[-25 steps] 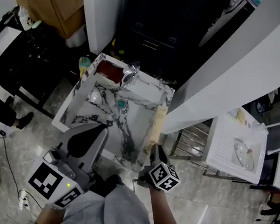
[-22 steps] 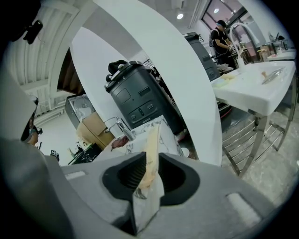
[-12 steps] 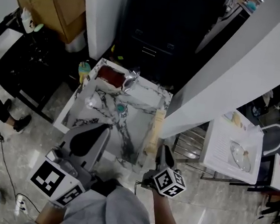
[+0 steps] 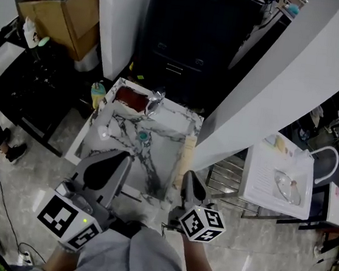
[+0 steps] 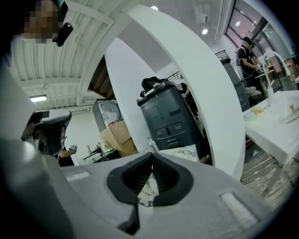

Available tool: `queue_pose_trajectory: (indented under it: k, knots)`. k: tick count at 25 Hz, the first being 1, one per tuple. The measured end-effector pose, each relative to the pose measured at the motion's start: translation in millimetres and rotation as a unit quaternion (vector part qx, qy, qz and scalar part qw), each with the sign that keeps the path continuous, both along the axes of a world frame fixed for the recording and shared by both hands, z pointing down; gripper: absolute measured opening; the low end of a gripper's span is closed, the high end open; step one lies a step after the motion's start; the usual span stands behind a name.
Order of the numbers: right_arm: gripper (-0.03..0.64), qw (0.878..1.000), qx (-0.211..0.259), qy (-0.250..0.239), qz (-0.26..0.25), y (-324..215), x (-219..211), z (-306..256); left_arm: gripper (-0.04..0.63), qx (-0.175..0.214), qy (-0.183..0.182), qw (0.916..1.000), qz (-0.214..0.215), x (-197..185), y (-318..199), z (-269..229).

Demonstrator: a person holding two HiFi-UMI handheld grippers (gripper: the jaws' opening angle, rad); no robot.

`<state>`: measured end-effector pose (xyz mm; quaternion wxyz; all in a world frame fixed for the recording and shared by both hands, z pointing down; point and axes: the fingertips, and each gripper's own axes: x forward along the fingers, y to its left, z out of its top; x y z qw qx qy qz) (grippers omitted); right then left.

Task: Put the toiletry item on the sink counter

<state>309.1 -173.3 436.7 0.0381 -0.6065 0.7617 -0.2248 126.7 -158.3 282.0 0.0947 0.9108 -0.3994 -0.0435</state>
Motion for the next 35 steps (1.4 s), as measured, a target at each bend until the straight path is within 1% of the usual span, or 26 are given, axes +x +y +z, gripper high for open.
queue_pose_trajectory:
  k: [9, 17, 28, 35]
  knots:
    - [-0.002, 0.998, 0.040, -0.009, -0.046, 2.5, -40.1, -49.5, 0.003, 0.016, 0.004, 0.9997, -0.018, -24.6, 9.2, -10.5]
    - [-0.002, 0.993, 0.068, -0.012, -0.094, 2.9, -82.3, -81.3, 0.003, 0.018, 0.005, 0.9989, -0.043, -49.4, 17.6, -13.5]
    - [-0.002, 0.986, 0.082, -0.019, -0.143, 0.7, -129.5, -99.8, 0.003, 0.026, 0.005, 0.9968, -0.075, -82.0, 22.6, -21.0]
    - [-0.002, 0.983, 0.086, -0.018, -0.158, -1.4, -144.8, -106.1, 0.003, 0.028, 0.004, 0.9960, -0.085, -94.3, 22.6, -22.6]
